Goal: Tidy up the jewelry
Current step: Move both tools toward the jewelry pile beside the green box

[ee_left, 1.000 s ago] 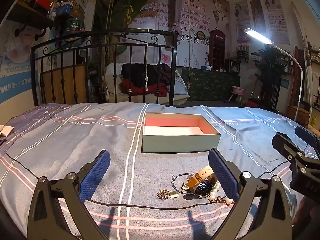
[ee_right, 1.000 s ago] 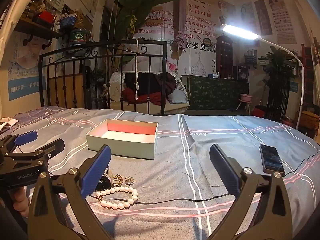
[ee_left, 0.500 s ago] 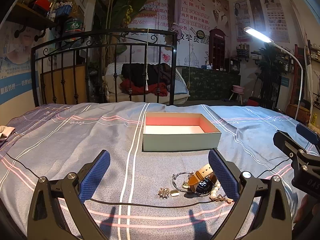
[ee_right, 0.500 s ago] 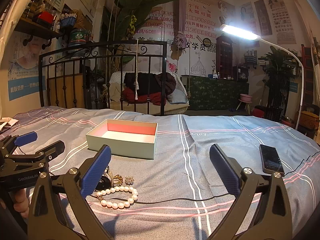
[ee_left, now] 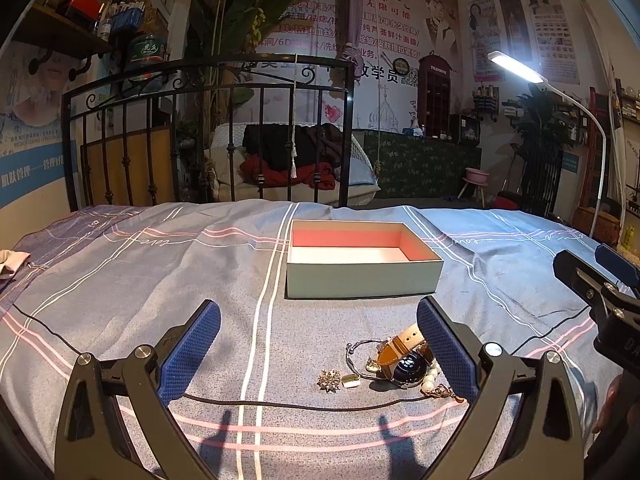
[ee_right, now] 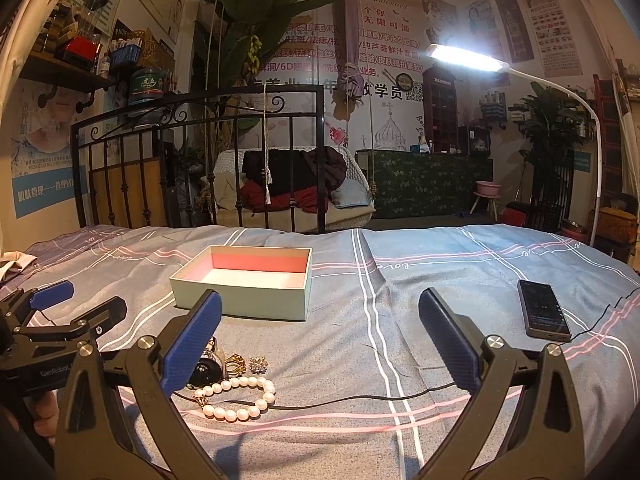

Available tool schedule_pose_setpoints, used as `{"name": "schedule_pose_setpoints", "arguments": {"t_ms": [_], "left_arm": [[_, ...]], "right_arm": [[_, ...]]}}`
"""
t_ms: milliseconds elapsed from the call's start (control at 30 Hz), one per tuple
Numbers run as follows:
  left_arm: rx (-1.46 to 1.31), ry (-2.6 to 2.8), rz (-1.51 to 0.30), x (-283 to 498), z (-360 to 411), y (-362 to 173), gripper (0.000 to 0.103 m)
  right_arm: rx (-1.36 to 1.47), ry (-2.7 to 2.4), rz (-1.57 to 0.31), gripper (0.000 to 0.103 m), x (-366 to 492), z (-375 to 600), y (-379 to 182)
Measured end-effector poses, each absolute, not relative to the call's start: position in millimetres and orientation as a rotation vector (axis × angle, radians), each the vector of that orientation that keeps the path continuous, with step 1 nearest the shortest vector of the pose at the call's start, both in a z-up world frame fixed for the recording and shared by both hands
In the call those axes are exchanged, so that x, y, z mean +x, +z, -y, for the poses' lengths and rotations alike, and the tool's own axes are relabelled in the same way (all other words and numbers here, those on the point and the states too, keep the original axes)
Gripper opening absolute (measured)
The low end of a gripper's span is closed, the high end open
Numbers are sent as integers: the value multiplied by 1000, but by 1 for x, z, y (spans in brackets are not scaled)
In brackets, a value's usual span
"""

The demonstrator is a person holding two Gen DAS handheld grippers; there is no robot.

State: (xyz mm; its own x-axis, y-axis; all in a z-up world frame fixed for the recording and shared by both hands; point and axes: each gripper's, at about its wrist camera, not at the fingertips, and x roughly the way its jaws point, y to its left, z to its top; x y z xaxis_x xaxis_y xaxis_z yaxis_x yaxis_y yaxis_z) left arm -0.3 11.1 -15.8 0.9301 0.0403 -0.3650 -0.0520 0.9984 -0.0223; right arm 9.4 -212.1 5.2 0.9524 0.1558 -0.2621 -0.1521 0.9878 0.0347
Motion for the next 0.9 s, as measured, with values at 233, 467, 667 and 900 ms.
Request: {"name": "schedule_pose_setpoints", "arguments": {"t_ms": [233, 467, 667, 900], "left_arm": [[-31, 51, -376, -1, -12, -20, 96], [-30, 43, -399, 0, -14, -24, 96], [-26, 60, -442, 2, -22, -33, 96], [-31, 66, -439, 1, -25, -30, 96]], "right_arm": [[-28, 160, -265, 97, 9, 206, 1], [-28, 206, -317, 97, 12, 203, 0], [-39, 200, -296, 97, 14, 201, -6], [-55, 199, -318, 97, 18, 197, -6]]}}
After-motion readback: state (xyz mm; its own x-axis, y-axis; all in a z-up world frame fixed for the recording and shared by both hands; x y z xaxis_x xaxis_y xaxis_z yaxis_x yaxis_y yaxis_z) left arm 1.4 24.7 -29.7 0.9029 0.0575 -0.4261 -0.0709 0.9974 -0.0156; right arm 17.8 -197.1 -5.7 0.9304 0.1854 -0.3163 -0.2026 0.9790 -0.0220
